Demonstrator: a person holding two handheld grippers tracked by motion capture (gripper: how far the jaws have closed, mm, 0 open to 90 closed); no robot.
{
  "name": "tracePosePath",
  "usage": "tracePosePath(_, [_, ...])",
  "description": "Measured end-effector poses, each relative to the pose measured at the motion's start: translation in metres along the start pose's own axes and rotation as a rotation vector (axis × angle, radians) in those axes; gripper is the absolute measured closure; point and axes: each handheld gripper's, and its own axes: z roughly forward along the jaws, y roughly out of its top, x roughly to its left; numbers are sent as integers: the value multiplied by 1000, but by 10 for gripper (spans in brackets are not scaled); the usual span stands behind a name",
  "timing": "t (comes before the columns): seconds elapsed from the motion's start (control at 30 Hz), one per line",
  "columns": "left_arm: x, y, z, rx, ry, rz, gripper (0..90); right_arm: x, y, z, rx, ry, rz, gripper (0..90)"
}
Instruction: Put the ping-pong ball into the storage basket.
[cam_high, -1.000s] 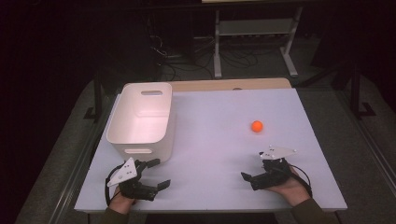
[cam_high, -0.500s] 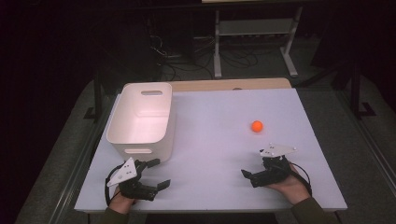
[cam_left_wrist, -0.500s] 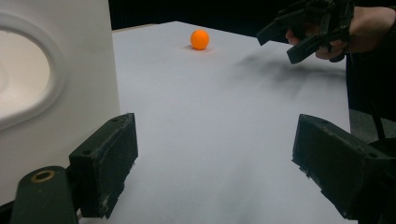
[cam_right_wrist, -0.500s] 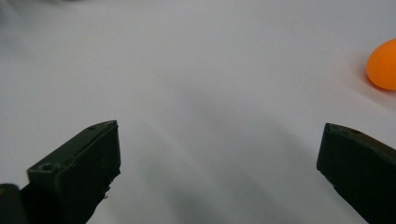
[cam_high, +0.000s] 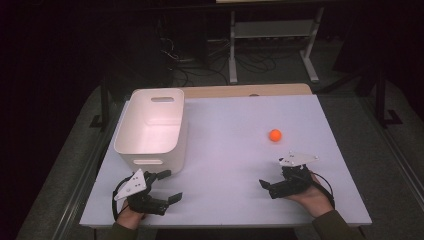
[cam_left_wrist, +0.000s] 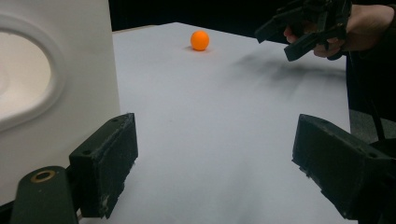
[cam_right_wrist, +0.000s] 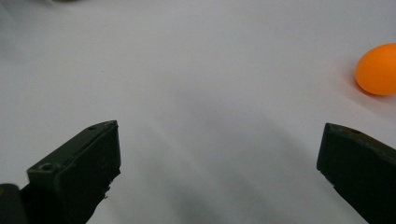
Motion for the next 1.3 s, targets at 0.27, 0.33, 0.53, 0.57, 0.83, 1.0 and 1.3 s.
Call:
tracePosePath(0.27, [0,0,0,2,0,0,140,-4,1,0,-1,-10,3,0])
tracePosePath(0.33, [0,0,0,2,0,0,140,-5,1,0,0,-10,6,0])
tracePosePath(0.53, [0,0,1,1,0,-2,140,-8,1,1,0,-19,6,0])
tracePosePath(0.57, [0,0,1,1,1,-2,140,-9,2,1,-1,-20,10,0])
tracePosePath(0.83, [0,0,1,1,0,-1,140,-14,2,0,-8,-30,24,0])
tracePosePath(1.0, [0,0,0,1,1,-1,140,-15,3,0,-11,-32,26,0])
tracePosePath(1.3, [0,0,0,1,0,0,140,-20,4,1,-14,-35,39,0])
